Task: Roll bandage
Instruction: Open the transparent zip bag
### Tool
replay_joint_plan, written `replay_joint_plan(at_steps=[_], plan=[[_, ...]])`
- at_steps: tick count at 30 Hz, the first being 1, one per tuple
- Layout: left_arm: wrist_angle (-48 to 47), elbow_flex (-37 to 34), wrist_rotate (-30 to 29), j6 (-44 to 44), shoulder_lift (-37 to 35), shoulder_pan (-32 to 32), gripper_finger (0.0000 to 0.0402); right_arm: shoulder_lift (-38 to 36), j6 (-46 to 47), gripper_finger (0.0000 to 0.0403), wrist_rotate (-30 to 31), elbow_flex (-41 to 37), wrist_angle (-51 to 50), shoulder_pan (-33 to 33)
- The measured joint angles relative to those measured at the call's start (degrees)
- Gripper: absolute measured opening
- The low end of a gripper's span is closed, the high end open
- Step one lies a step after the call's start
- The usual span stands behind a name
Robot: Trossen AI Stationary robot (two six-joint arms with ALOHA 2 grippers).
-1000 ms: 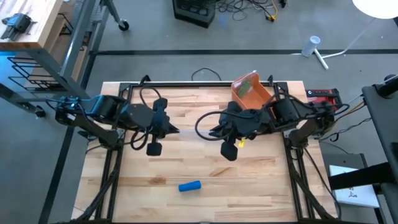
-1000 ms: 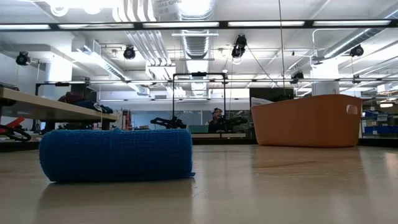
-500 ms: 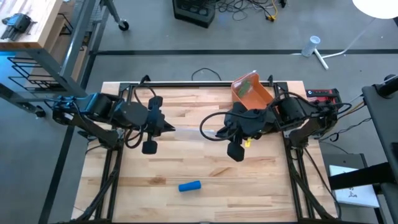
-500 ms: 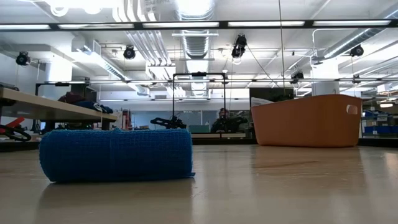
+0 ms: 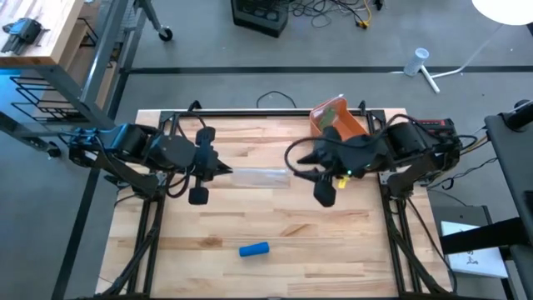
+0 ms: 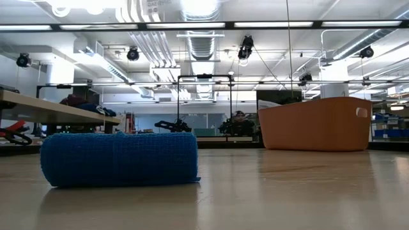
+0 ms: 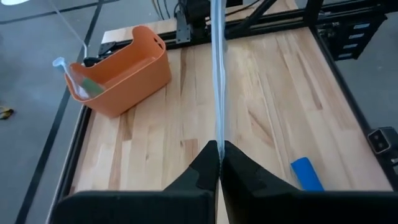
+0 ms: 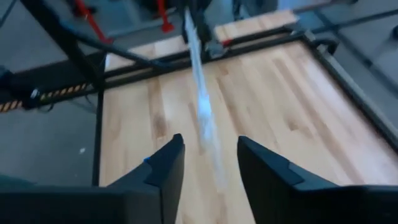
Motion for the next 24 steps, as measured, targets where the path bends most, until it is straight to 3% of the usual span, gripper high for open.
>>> replay_joint_plan(at_steps=[7, 14, 20, 24], plan=[[-1.15, 0.0, -0.45, 6.64, -0.28, 0.0, 0.0, 0.71, -4.73, 0.0159, 8.75, 0.1, 9.01, -0.42], [-5.2, 0.0, -1.02, 10.79, -0.28, -0.07, 0.0, 8.69, -4.32, 0.0143, 8.88, 0.01, 11.88, -2.43], [-10.3, 0.0, -8.93, 12.36, -1.0, -3.44, 0.0, 11.92, -2.93, 0.0135, 8.61, 0.01, 17.67, -2.58], [-10.59, -0.02, -9.4, 14.4, -1.52, -4.76, 0.0, 13.14, -5.01, 0.0135, 8.69, 0.01, 23.44, -2.94]])
